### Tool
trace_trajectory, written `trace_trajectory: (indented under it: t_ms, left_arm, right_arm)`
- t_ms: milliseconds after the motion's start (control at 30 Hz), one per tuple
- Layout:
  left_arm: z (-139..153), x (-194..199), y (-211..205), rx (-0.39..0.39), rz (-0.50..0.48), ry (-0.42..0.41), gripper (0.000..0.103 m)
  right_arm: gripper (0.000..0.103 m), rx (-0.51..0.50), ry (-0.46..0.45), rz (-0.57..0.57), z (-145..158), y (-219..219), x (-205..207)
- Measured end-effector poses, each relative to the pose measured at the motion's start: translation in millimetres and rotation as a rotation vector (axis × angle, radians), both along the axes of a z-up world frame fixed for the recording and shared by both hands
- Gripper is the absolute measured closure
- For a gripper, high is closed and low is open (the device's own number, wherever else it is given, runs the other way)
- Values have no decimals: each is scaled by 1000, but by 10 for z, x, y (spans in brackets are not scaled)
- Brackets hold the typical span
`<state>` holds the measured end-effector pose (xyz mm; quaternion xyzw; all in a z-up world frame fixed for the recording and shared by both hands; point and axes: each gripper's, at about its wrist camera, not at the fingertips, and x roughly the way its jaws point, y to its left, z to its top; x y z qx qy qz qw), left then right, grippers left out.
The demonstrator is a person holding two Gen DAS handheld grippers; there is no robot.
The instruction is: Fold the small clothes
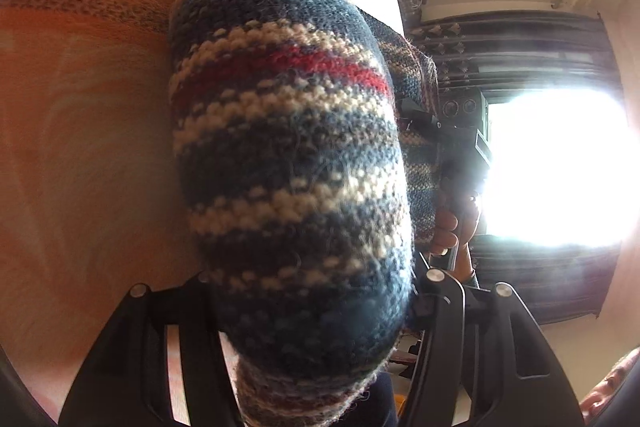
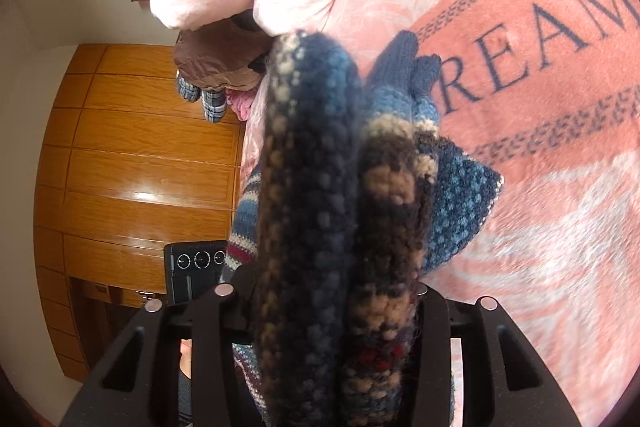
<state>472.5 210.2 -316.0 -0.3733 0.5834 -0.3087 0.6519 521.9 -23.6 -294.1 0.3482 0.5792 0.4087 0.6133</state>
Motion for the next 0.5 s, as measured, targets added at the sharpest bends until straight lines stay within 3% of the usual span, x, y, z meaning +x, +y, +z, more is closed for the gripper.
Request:
trace_trajectory:
  t_ms: [267,500]
  left_arm:
    - [390,-831,585,26,59,-13,49]
    - [396,-1566,1204,19,132,-7,49]
  right_arm:
    - [60,40,-7,110,255,865,-639]
    - [60,51,24,188,189,1723,-1039]
